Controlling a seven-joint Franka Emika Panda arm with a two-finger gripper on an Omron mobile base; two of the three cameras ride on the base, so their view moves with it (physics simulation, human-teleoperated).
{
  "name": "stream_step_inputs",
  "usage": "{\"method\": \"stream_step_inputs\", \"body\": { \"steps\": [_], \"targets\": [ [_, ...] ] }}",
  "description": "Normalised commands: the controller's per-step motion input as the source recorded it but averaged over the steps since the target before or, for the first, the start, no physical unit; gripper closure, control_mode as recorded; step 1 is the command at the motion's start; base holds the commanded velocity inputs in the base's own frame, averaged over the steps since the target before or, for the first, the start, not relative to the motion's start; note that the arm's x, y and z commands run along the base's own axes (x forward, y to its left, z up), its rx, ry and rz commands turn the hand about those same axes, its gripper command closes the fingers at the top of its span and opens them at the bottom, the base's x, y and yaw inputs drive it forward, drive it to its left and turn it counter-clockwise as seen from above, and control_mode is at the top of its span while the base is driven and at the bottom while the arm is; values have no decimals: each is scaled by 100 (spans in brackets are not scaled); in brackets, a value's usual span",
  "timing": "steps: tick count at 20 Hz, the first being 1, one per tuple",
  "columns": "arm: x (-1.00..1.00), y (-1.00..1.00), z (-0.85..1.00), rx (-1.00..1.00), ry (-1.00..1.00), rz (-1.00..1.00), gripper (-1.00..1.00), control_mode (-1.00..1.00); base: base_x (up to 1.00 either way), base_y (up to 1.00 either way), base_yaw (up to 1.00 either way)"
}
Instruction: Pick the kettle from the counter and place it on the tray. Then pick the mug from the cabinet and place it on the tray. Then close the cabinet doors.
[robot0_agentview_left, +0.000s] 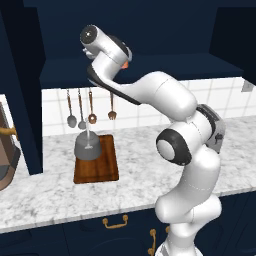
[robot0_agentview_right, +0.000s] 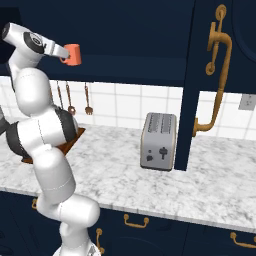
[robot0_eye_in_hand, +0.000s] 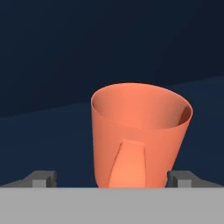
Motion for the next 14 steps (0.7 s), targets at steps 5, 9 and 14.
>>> {"method": "stream_step_inputs", "body": {
  "steps": [5,9,14],
  "targets": [
    [7,-13,-13,0,-1,0,100,-100,0,0,0],
    [5,-29,-10,0,-10,0,100,-100,0,0,0],
    [-18,-20,-1,1,-14,0,100,-100,0,0,0]
  ]
}}
